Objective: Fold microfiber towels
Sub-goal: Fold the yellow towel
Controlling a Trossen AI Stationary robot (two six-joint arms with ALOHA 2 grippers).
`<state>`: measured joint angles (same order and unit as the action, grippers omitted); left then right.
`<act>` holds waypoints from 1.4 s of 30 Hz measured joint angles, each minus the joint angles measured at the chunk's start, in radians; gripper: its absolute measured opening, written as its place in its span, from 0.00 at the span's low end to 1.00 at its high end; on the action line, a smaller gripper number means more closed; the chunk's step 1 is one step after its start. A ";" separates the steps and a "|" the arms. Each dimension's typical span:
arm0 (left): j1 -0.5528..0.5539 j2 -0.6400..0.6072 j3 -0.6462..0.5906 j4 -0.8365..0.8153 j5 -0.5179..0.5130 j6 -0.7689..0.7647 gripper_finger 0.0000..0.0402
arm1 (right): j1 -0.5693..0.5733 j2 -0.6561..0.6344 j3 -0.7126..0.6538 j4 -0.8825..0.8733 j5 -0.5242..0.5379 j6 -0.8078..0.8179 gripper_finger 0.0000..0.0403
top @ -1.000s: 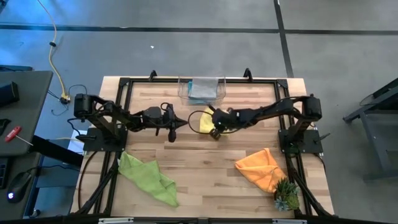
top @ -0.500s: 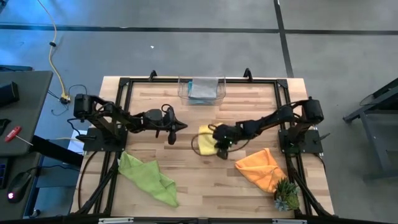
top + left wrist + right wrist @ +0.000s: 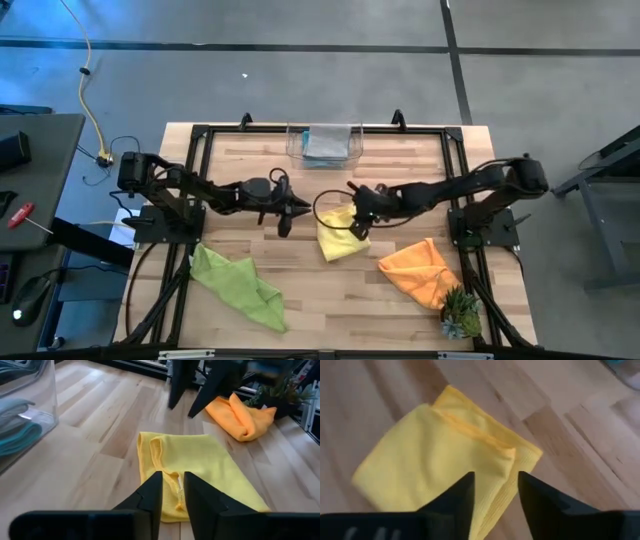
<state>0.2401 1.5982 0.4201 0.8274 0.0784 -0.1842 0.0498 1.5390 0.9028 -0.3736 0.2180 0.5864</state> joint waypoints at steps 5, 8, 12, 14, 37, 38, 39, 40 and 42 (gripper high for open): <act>0.000 0.000 0.010 -0.029 0.011 0.004 0.23 | -0.055 0.097 -0.001 0.052 -0.046 -0.021 0.47; 0.000 0.000 0.010 -0.046 0.011 0.004 0.25 | -0.070 0.139 -0.001 0.087 -0.059 -0.043 0.50; 0.000 0.000 0.010 -0.061 0.011 0.004 0.24 | -0.078 0.166 -0.001 0.110 -0.036 -0.060 0.50; 0.000 0.000 0.010 -0.064 0.011 0.005 0.23 | -0.078 0.172 -0.001 0.126 -0.027 -0.071 0.48; -0.001 0.242 0.120 -0.069 -0.007 0.205 0.01 | -0.076 0.093 -0.001 0.194 -0.095 -0.225 0.01; -0.005 0.256 0.128 -0.068 -0.003 0.208 0.01 | -0.076 0.087 -0.001 0.187 -0.095 -0.225 0.01; -0.009 0.268 0.134 -0.069 -0.003 0.215 0.00 | -0.076 0.084 -0.001 0.182 -0.095 -0.225 0.01; -0.013 0.280 0.140 -0.069 -0.002 0.222 0.00 | -0.076 0.085 -0.001 0.182 -0.095 -0.223 0.02; -0.022 0.304 0.152 -0.068 0.000 0.224 0.00 | -0.076 0.085 -0.001 0.169 -0.095 -0.209 0.04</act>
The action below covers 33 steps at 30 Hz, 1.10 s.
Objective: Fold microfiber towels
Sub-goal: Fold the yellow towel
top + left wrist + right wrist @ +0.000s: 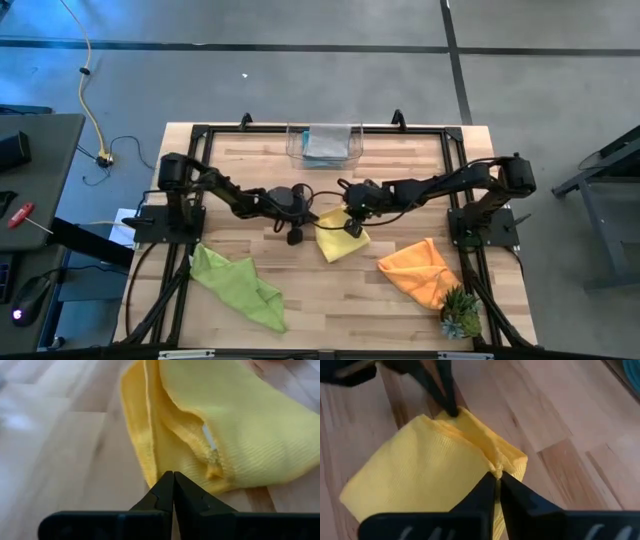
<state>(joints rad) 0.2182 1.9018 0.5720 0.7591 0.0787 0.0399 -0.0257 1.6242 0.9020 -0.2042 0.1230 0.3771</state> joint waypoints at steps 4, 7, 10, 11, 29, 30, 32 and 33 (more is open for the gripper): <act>-0.012 0.027 0.013 0.011 0.000 -0.001 0.00 | 0.000 0.006 0.000 -0.049 0.000 0.006 0.12; -0.017 0.032 0.016 0.013 -0.001 -0.002 0.00 | 0.000 0.006 0.000 -0.079 0.006 0.028 0.23; -0.017 0.032 0.016 0.008 -0.002 -0.006 0.00 | 0.000 0.004 0.000 -0.090 0.015 0.066 0.34; -0.017 0.032 0.016 0.009 -0.002 -0.007 0.00 | 0.000 0.004 0.000 -0.091 0.012 0.074 0.37; -0.017 0.034 0.014 0.009 -0.004 -0.010 0.00 | -0.003 0.066 0.000 0.028 0.016 0.026 0.23; -0.017 0.034 0.014 0.010 -0.004 -0.010 0.00 | -0.004 0.066 0.000 0.022 0.019 0.025 0.20; -0.017 0.034 0.014 0.009 -0.004 -0.010 0.00 | -0.005 0.066 0.000 0.012 0.028 0.025 0.14; -0.017 0.034 0.014 0.009 -0.004 -0.010 0.00 | -0.005 0.066 0.000 0.013 0.031 0.022 0.12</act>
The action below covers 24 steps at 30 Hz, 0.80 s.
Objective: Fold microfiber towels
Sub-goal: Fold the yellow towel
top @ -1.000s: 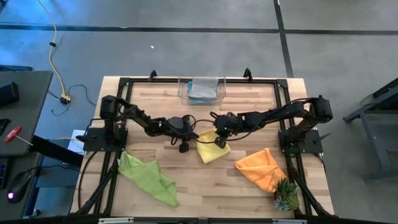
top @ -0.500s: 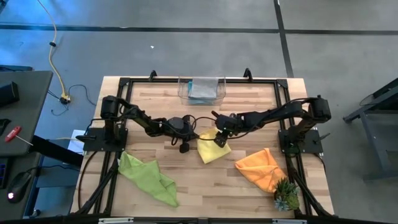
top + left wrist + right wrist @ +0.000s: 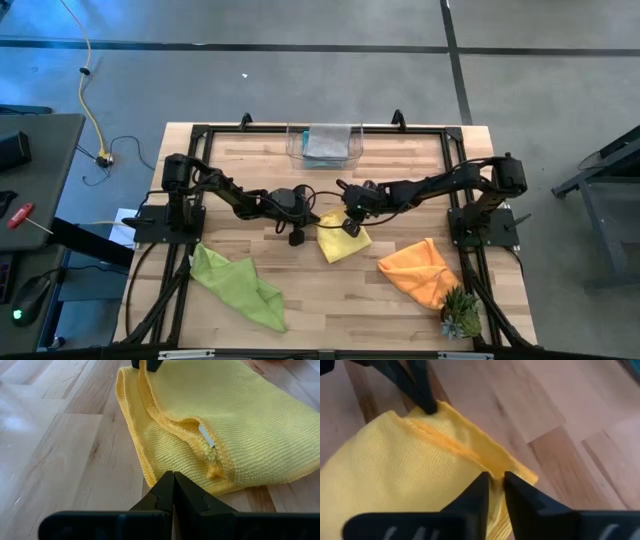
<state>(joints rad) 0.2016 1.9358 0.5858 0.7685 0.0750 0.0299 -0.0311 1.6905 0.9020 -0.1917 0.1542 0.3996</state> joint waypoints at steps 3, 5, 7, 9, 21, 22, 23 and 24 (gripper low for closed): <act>0.000 0.000 0.000 0.000 0.000 0.000 0.00 | 0.001 0.000 0.000 -0.003 0.001 -0.021 0.09; 0.000 0.000 0.000 0.000 0.000 0.000 0.00 | 0.004 -0.012 0.000 -0.037 0.000 -0.027 0.11; 0.000 0.000 0.000 0.000 0.000 0.000 0.00 | 0.006 -0.022 0.000 -0.059 0.009 -0.024 0.16; 0.000 0.000 0.000 0.000 0.000 0.000 0.00 | 0.007 -0.025 0.000 -0.071 0.013 -0.024 0.22; 0.000 0.001 -0.001 0.001 0.002 0.000 0.00 | 0.005 0.018 0.000 0.004 -0.029 -0.053 0.35; 0.000 0.001 -0.001 0.001 0.001 -0.001 0.00 | 0.005 0.026 0.000 0.017 -0.035 -0.054 0.34; 0.000 0.001 -0.001 0.001 0.001 -0.001 0.00 | 0.005 0.032 0.000 0.021 -0.036 -0.053 0.32; 0.000 0.001 -0.001 0.002 0.002 -0.001 0.00 | 0.005 0.036 0.000 0.024 -0.036 -0.053 0.30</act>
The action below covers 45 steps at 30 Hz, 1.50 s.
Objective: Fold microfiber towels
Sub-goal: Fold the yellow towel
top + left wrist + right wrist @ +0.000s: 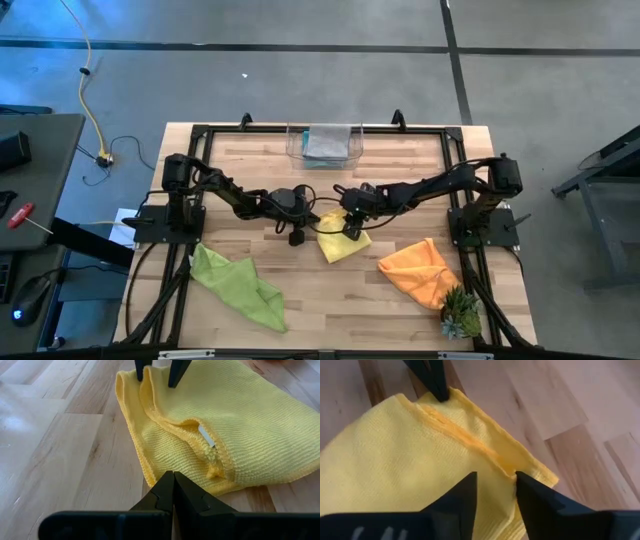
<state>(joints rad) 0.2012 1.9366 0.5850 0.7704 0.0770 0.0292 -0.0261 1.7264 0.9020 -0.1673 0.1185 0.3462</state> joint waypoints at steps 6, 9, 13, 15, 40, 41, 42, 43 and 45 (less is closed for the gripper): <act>0.000 0.000 0.000 0.001 -0.001 -0.003 0.00 | 0.000 0.002 0.000 0.024 0.000 -0.015 0.12; 0.000 0.000 0.000 0.001 -0.001 -0.003 0.00 | 0.000 0.002 0.000 0.023 0.000 -0.019 0.02; 0.000 0.000 0.000 0.001 0.001 -0.003 0.00 | 0.000 -0.019 0.000 0.021 0.007 -0.015 0.03; 0.000 0.000 0.000 0.001 0.001 0.000 0.00 | 0.000 -0.045 0.000 0.011 0.024 -0.010 0.02; -0.002 0.000 0.000 0.004 0.001 0.008 0.00 | -0.027 -0.084 0.000 -0.018 0.136 0.023 0.00; -0.002 0.000 0.000 0.004 0.001 0.008 0.00 | -0.027 -0.084 0.000 -0.019 0.138 0.025 0.00; -0.002 0.000 0.000 0.004 0.001 0.008 0.00 | -0.027 -0.084 0.000 -0.018 0.141 0.029 0.00; -0.002 0.000 0.000 0.004 0.001 0.008 0.00 | -0.027 -0.084 0.000 -0.019 0.141 0.031 0.00; -0.002 0.000 0.000 0.004 0.001 0.008 0.00 | -0.027 -0.084 0.000 -0.019 0.141 0.031 0.00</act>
<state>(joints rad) 0.1989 1.9369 0.5846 0.7746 0.0784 0.0372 -0.0532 1.6424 0.9016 -0.1864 0.2596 0.3767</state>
